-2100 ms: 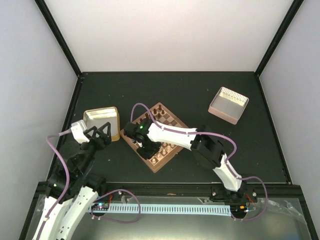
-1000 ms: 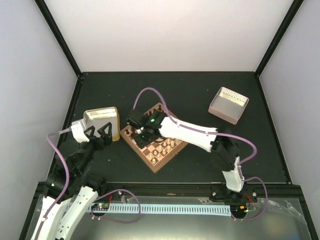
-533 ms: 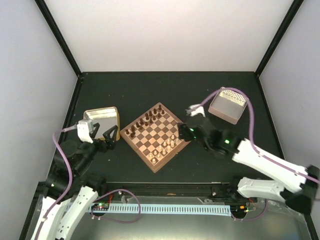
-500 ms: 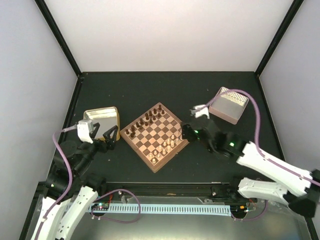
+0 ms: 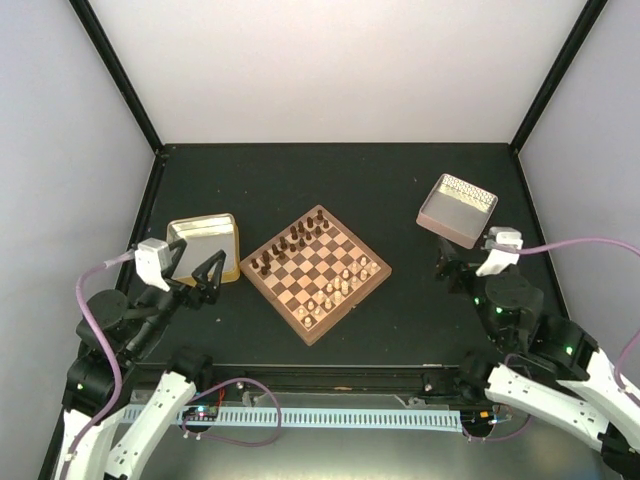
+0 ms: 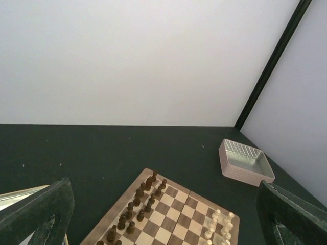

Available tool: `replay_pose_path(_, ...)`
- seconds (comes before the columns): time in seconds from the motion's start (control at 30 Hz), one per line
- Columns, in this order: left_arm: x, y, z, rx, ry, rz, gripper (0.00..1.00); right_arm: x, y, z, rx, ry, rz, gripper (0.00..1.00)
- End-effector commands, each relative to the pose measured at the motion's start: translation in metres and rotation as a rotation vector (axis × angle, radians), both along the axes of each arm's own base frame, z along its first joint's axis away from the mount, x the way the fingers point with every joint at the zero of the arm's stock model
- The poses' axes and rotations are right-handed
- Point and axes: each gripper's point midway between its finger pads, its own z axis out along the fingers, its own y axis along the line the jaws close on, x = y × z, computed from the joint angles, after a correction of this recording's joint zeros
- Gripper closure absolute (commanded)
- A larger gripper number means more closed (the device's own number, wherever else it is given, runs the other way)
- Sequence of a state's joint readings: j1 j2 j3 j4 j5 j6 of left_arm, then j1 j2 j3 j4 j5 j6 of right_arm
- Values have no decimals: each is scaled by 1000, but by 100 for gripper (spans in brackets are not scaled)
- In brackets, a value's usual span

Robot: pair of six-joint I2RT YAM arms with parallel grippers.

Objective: Set up the chess pieces on the board
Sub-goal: Reset both arms

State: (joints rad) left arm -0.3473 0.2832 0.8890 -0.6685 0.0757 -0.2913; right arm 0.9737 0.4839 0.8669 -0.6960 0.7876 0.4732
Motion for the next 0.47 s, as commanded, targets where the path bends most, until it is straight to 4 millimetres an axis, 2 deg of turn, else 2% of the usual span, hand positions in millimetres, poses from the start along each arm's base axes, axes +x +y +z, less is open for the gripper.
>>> replay_pose_path(0.0,-11,6,3,17,1,13,1,-9,-41,8,-17,-34,-131,3)
replay_pose_path(0.2,-20,14,2,14,-26,36,1,-19,-65,17,47,-70,-193,1)
replay_pose_path(0.43,-20,20,-4,15,-4,67,1,-21,-71,22,89,-88,-208,0)
